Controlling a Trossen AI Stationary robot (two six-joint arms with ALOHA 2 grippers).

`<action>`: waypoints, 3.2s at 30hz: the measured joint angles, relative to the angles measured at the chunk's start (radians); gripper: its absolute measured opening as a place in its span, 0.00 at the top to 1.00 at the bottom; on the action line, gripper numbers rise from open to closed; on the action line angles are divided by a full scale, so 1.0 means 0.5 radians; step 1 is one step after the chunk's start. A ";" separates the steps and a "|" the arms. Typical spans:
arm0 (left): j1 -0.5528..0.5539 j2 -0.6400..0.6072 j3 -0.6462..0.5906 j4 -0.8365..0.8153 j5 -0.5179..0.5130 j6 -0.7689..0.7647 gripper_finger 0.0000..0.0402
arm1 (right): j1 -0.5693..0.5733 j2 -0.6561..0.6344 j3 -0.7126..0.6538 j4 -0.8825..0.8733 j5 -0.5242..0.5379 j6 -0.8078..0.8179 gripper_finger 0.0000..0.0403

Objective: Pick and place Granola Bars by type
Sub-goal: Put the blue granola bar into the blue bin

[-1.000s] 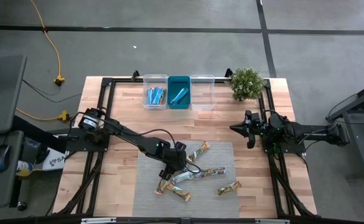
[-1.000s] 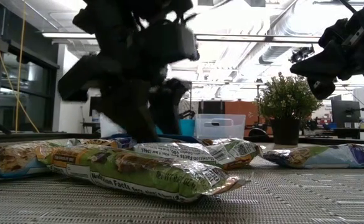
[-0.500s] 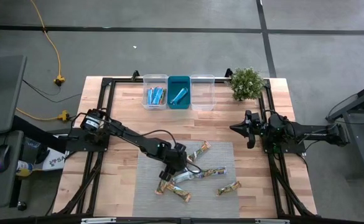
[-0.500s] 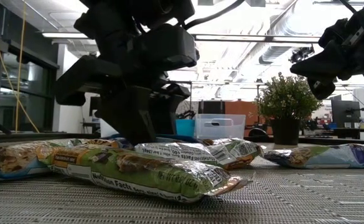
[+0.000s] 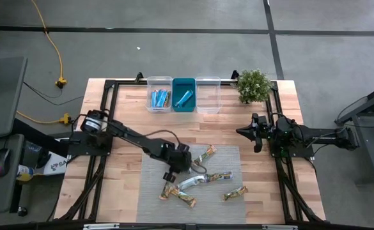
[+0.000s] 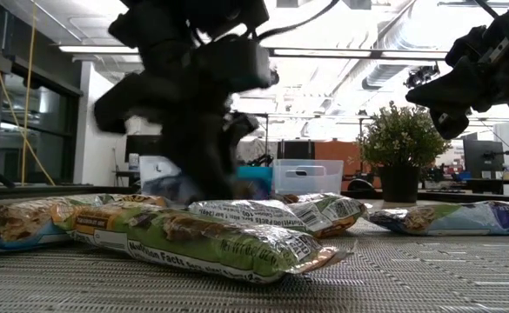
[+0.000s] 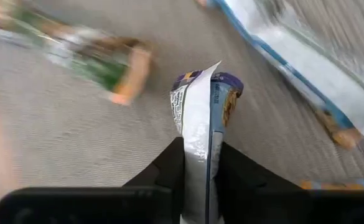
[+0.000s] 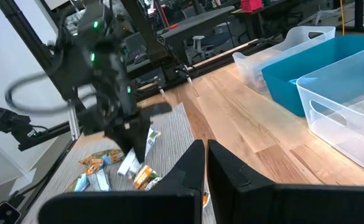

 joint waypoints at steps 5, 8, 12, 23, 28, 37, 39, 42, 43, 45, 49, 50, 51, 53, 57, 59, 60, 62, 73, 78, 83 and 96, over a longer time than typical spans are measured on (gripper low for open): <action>0.124 -0.156 0.002 -0.041 0.108 -0.003 0.87 | 0.000 0.000 0.000 0.000 0.000 0.000 1.00; 0.214 -0.253 0.002 -0.025 0.325 -0.003 0.87 | 0.000 -0.001 0.000 0.000 0.000 0.000 1.00; 0.339 -0.355 0.005 0.154 0.761 -0.030 0.87 | 0.000 -0.001 0.000 0.000 0.000 0.000 1.00; 0.563 -0.444 0.006 1.005 1.231 -0.288 0.88 | 0.000 -0.001 0.000 0.000 0.000 0.000 1.00; 0.669 -0.458 0.007 1.244 1.085 -0.380 0.88 | 0.000 -0.001 0.000 0.000 0.000 0.000 1.00; 0.877 -0.528 0.008 1.347 0.562 -0.578 0.88 | 0.000 -0.001 0.000 0.000 0.000 0.000 1.00; 0.927 -0.556 0.005 1.322 0.428 -0.692 0.88 | 0.000 0.000 0.000 0.000 0.000 0.000 1.00; 0.982 -0.573 0.009 1.345 0.175 -0.881 0.88 | 0.000 0.000 0.000 0.000 0.000 0.000 1.00; 1.008 -0.579 0.009 1.319 0.110 -0.944 0.88 | 0.000 0.000 0.000 0.000 0.000 0.000 1.00; 1.046 -0.582 0.008 1.291 -0.047 -1.069 0.88 | 0.000 0.000 0.000 0.000 0.000 0.000 1.00; 1.116 -0.588 0.008 1.022 -0.398 -1.361 0.88 | 0.000 0.000 0.000 0.000 0.000 0.000 1.00; 1.131 -0.588 0.008 0.943 -0.479 -1.433 0.88 | 0.000 0.000 0.000 0.000 0.000 0.000 1.00; 1.146 -0.587 0.008 0.870 -0.554 -1.499 0.88 | 0.000 0.000 0.000 0.000 0.000 0.000 1.00; 1.176 -0.587 0.008 0.721 -0.697 -1.623 0.88 | 0.000 0.000 0.000 0.000 0.000 0.000 1.00; 1.258 -0.585 0.008 0.535 -0.867 -1.708 0.88 | 0.000 0.000 0.000 0.001 0.000 0.000 1.00; 1.314 -0.585 0.008 0.497 -0.874 -1.720 0.88 | 0.000 0.001 0.000 0.000 0.000 0.000 1.00; 1.339 -0.581 0.008 0.490 -0.867 -1.723 0.88 | 0.000 0.001 0.000 0.000 0.000 0.000 1.00; 1.374 -0.538 0.010 0.547 -0.860 -1.725 0.88 | 0.000 0.001 0.000 0.000 0.000 0.000 1.00; 1.441 -0.212 0.023 0.696 -0.772 -1.864 0.88 | 0.000 0.000 0.000 0.000 0.000 0.000 1.00; 1.437 -0.058 0.100 0.686 -0.755 -1.868 0.88 | 0.000 0.000 0.000 0.000 0.000 0.000 1.00; 1.437 0.034 0.186 0.681 -0.737 -1.863 0.87 | 0.000 0.000 0.000 0.000 0.000 0.000 1.00; 1.438 0.043 0.202 0.636 -0.748 -1.813 0.72 | 0.000 0.000 0.000 0.000 0.000 0.000 1.00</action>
